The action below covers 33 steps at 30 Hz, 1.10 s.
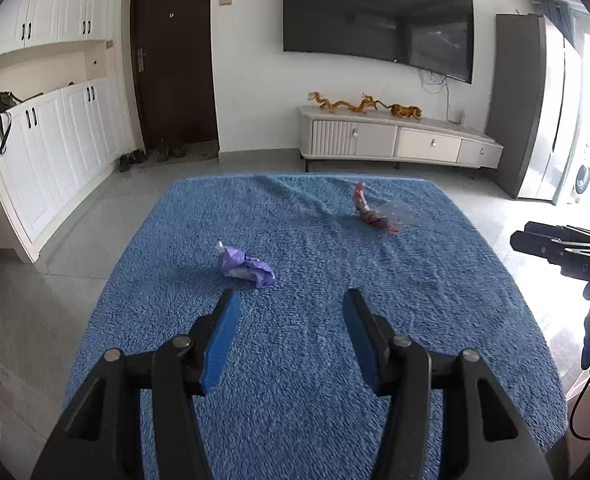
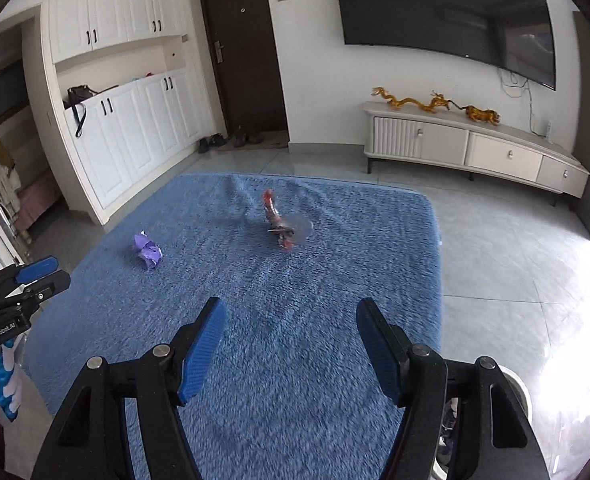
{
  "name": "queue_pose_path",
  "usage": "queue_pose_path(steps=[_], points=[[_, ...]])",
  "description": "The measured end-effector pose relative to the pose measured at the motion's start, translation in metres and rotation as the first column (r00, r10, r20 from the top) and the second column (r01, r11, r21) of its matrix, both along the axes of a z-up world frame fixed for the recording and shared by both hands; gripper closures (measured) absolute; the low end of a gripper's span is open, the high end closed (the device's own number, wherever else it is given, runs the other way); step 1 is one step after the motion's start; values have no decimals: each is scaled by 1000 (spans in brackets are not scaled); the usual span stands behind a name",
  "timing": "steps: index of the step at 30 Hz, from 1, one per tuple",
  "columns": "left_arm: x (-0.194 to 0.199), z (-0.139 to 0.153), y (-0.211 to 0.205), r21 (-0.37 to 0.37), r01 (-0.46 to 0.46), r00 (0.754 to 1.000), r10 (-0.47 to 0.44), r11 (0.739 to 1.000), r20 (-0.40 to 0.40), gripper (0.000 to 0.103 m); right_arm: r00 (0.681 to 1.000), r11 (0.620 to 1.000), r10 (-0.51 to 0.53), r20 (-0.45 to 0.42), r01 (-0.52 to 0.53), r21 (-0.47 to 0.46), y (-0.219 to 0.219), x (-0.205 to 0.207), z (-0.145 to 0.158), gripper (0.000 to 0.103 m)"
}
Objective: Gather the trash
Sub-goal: 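Return both open tools to the last items on the rug, then grasp the clear plastic with red wrapper with the right tool while the left tool grasps the small purple bag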
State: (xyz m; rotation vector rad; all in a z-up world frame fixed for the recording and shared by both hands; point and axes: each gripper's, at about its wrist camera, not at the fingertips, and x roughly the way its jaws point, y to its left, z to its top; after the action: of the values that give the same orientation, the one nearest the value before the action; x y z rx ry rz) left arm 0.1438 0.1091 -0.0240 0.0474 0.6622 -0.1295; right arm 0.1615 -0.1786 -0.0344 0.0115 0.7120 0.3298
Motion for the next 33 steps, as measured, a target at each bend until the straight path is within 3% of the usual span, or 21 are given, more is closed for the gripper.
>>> queue_pose_path(steps=[10, 15, 19, 23, 33], points=[[44, -33, 15, -11, -54, 994, 53, 998, -93, 51, 999, 1000, 23, -39, -23, 4, 6, 42, -24, 35], [62, -55, 42, -128, -120, 983, 100, 984, -157, 37, 998, 999, 44, -52, -44, 3, 12, 67, -34, 34], [83, -69, 63, -209, -173, 968, 127, 962, -216, 36, 996, 998, 68, -58, -67, 10, 18, 91, -41, 32], [105, -74, 67, -245, -189, 962, 130, 951, -238, 36, 993, 995, 101, -60, -99, 24, 29, 119, -47, 32], [158, -95, 58, -212, -209, 954, 151, 955, -261, 38, 983, 990, 142, -113, -140, 27, 64, 194, -79, 31]])
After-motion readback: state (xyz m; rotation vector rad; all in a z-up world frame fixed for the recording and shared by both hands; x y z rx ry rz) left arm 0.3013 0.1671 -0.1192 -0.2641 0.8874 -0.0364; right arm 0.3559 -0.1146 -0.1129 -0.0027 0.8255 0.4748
